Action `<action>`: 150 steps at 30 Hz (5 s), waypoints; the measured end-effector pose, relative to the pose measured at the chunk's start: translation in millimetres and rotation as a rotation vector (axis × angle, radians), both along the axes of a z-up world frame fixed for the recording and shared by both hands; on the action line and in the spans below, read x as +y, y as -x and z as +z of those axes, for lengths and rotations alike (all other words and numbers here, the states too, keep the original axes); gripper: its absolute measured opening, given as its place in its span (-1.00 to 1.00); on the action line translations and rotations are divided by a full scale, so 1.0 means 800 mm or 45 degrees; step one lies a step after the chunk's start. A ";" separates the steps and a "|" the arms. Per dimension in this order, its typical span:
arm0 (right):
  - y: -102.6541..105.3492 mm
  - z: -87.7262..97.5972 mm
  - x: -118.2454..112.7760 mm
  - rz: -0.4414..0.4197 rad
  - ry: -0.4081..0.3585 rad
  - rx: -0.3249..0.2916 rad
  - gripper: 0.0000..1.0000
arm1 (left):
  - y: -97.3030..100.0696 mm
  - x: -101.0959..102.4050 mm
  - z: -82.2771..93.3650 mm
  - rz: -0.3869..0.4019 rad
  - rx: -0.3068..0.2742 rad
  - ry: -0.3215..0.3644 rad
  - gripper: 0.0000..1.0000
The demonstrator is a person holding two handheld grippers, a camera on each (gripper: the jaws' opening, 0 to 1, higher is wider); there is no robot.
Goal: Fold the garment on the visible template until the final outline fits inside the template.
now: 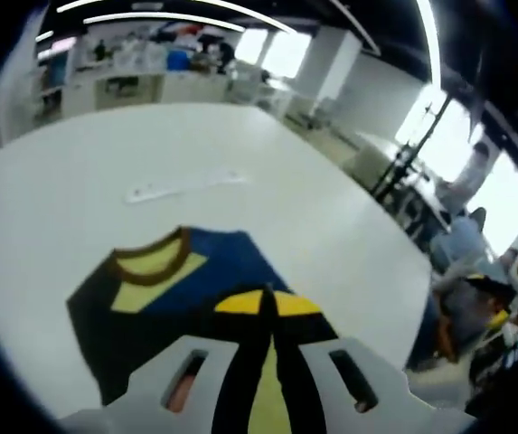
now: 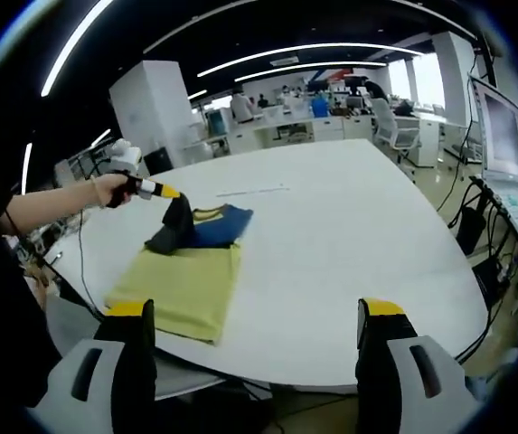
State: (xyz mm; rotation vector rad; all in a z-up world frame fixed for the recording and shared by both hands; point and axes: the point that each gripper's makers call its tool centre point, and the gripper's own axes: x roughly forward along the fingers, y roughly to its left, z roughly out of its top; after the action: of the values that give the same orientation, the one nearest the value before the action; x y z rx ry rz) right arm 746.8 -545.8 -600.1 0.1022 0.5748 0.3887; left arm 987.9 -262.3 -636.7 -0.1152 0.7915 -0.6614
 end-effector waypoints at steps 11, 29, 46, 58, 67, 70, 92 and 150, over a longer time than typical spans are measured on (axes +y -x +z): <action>-0.002 -0.005 -0.007 -0.008 0.006 0.013 0.85 | -0.006 -0.038 -0.029 0.028 0.065 0.004 -1.00; 0.001 -0.021 -0.027 -0.033 0.003 0.042 0.85 | -0.004 -0.095 -0.093 0.060 0.163 -0.066 -1.00; 0.006 -0.036 -0.037 -0.056 0.001 0.078 0.85 | -0.014 -0.115 -0.138 0.051 0.208 -0.127 -1.00; 0.010 -0.039 -0.043 -0.072 0.002 0.087 0.85 | -0.020 -0.120 -0.152 0.034 0.226 -0.145 -0.97; 0.011 -0.040 -0.045 -0.080 0.002 0.089 0.85 | -0.016 -0.123 -0.159 0.007 0.232 -0.161 -0.96; 0.012 -0.039 -0.045 -0.083 0.002 0.089 0.85 | -0.016 -0.123 -0.161 0.007 0.237 -0.164 -0.96; 0.008 -0.032 -0.039 -0.070 0.003 0.073 0.85 | -0.015 -0.112 -0.142 -0.036 0.196 -0.142 -0.72; -0.038 0.004 0.120 0.325 -0.022 -0.040 0.85 | 0.185 0.219 0.016 0.185 -0.080 -0.143 0.63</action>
State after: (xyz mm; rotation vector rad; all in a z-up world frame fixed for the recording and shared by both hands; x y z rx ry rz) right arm 777.5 -450.1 -596.9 0.0392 0.5552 0.6420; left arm 840.0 -87.1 -623.6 -0.0488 0.7501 -0.4801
